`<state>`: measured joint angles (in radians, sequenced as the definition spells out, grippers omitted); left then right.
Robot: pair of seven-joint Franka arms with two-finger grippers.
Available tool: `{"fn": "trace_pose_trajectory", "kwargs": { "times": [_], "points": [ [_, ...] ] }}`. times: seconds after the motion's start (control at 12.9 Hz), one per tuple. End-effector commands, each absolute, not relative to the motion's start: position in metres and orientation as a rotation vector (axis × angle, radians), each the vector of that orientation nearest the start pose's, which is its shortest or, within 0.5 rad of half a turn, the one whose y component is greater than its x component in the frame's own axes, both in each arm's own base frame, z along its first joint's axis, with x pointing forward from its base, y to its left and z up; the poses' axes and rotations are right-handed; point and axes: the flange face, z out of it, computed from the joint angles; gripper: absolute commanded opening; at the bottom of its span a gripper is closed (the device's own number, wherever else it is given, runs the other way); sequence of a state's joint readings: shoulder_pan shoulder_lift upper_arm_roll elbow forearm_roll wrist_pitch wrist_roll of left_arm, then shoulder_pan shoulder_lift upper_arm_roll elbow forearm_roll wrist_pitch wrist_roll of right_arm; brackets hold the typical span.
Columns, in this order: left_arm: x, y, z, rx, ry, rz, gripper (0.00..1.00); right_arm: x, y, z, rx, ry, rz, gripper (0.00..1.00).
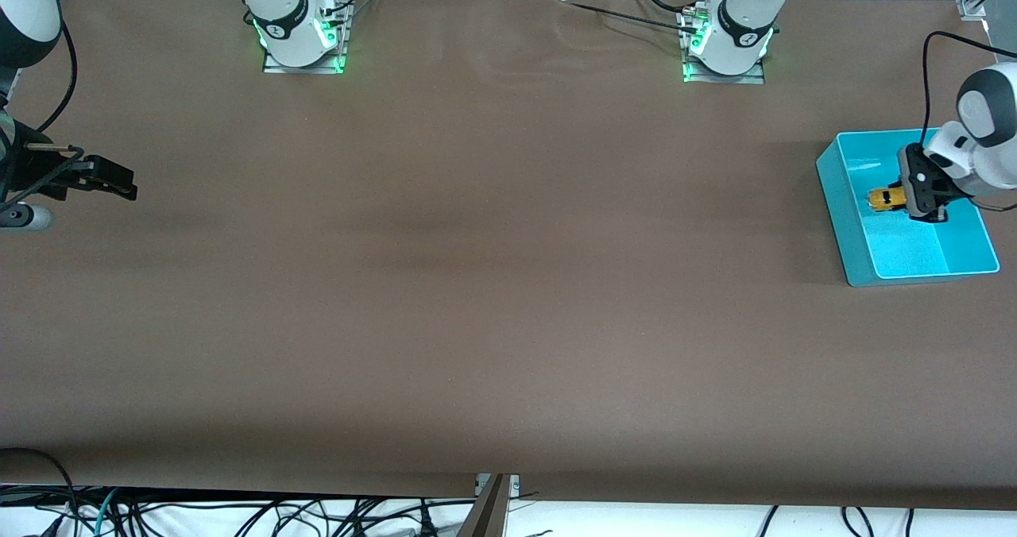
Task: Wind and store yellow beetle car
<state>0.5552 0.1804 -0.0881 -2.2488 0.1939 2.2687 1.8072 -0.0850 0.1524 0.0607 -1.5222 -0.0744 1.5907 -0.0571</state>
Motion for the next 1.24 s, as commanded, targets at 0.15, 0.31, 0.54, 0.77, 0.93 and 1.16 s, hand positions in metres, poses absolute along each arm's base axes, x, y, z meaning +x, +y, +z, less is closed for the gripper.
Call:
{"fn": "trace_pose_trajectory", "kwargs": {
  "times": [0.15, 0.31, 0.54, 0.77, 0.93, 1.16],
  "points": [
    [0.416, 0.233, 0.212, -2.324, 2.253, 0.293, 0.0, 0.597, -0.027, 0.563, -3.182, -0.071, 0.128, 1.0],
    [0.402, 0.239, 0.202, -2.34, 2.253, 0.309, 0.0, 0.597, -0.027, 0.563, -3.182, -0.071, 0.128, 1.0],
    [0.399, 0.241, 0.203, -2.366, 2.223, 0.311, 0.38, 0.597, -0.027, 0.563, -3.182, -0.071, 0.128, 1.0],
    [0.418, 0.239, 0.236, -2.321, 2.184, 0.28, 1.0, 0.597, -0.029, 0.562, -3.182, -0.064, 0.13, 1.0],
    [0.449, 0.226, 0.278, -2.212, 2.172, 0.236, 1.0, 0.597, -0.029, 0.562, -3.182, -0.064, 0.13, 1.0],
    [0.508, 0.2, 0.373, -2.213, 2.087, 0.049, 1.0, 0.597, -0.029, 0.562, -3.182, -0.064, 0.13, 1.0]
  ]
}}
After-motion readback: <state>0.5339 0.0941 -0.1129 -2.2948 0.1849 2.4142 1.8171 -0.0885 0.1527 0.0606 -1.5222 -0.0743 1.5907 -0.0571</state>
